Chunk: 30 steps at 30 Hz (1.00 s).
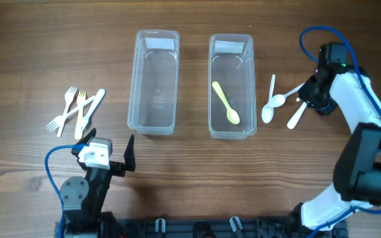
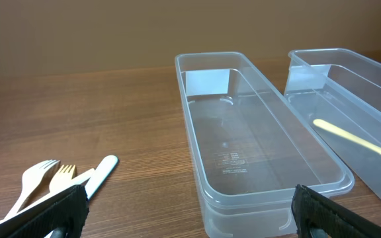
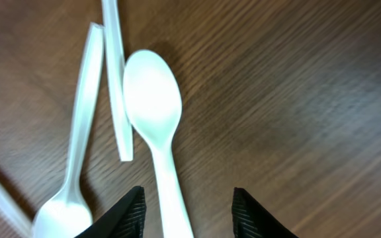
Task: Pack container
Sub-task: 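Return the right gripper to the spoons and grasp a white spoon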
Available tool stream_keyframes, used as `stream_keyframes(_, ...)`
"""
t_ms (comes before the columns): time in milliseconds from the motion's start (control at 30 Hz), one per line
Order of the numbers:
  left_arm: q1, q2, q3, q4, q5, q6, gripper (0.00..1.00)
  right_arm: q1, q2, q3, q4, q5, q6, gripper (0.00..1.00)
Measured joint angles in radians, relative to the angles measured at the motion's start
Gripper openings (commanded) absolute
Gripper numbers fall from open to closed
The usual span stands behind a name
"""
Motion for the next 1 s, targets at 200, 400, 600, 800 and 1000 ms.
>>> stream_keyframes(200, 0.0, 0.0, 0.0, 0.0, 0.0, 0.0, 1.0, 0.001, 0.062, -0.04, 0.037, -0.01, 0.004, 0.4)
stream_keyframes(400, 0.0, 0.0, 0.0, 0.0, 0.0, 0.0, 1.0, 0.001, 0.064, -0.043, 0.037, -0.02, 0.004, 0.41)
stream_keyframes(600, 0.0, 0.0, 0.0, 0.0, 0.0, 0.0, 1.0, 0.001, 0.064, -0.061, 0.058, -0.023, 0.004, 0.39)
stream_keyframes(800, 0.0, 0.0, 0.0, 0.0, 0.0, 0.0, 1.0, 0.001, 0.042, -0.132, 0.181, -0.032, 0.005, 0.04)
stream_keyframes(1000, 0.0, 0.0, 0.0, 0.0, 0.0, 0.0, 1.0, 0.0, 0.023, -0.135, 0.141, -0.022, -0.049, 0.04)
